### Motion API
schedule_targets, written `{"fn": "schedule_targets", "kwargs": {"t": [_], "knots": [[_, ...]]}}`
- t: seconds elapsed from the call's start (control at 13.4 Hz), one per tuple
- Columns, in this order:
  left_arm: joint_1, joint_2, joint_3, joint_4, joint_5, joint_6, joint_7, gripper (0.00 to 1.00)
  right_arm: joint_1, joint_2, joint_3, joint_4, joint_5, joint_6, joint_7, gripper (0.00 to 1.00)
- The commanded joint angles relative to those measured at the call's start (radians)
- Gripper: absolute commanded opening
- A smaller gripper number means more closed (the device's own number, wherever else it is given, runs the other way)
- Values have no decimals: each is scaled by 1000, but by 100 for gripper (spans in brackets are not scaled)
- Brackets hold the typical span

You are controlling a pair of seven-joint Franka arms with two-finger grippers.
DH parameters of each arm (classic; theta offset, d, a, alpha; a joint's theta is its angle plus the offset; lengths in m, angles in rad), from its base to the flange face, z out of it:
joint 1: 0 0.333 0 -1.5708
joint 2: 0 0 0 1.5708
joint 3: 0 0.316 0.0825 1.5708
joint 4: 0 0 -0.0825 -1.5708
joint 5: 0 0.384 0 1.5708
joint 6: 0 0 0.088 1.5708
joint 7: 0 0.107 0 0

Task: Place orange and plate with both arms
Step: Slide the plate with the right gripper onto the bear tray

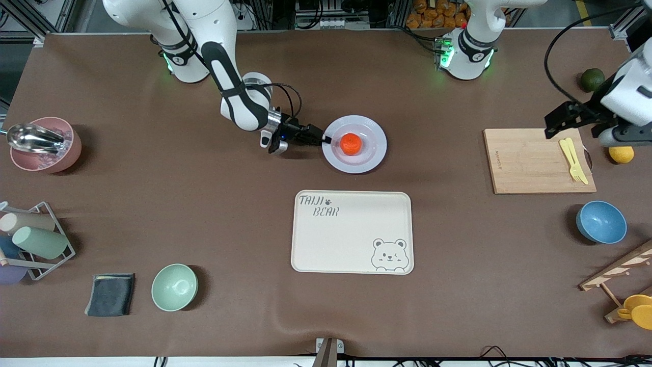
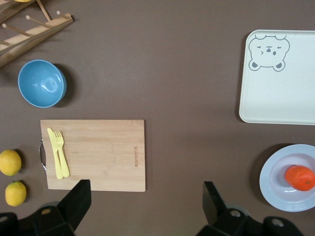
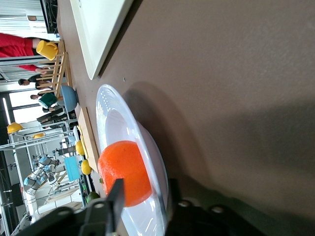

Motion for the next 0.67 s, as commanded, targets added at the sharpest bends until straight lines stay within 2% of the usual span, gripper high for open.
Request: {"fn": "schedule_targets", "kwargs": {"t": [0.0, 0.15, 0.37, 0.6], "knots": [[-16, 3, 17, 59, -12, -88, 28, 100, 18, 23, -11, 23, 32, 3, -25, 22], [-11, 2, 15, 69, -15, -97, 30, 100, 12, 25, -9, 23, 44, -9, -70, 0], [-8, 2, 14, 89, -12, -112, 30, 100, 4, 16, -9, 23, 69, -34, -90, 0], [-8, 2, 14, 100, -13, -140, 30, 100, -29, 8, -8, 17, 72, -140, -82, 0]]}}
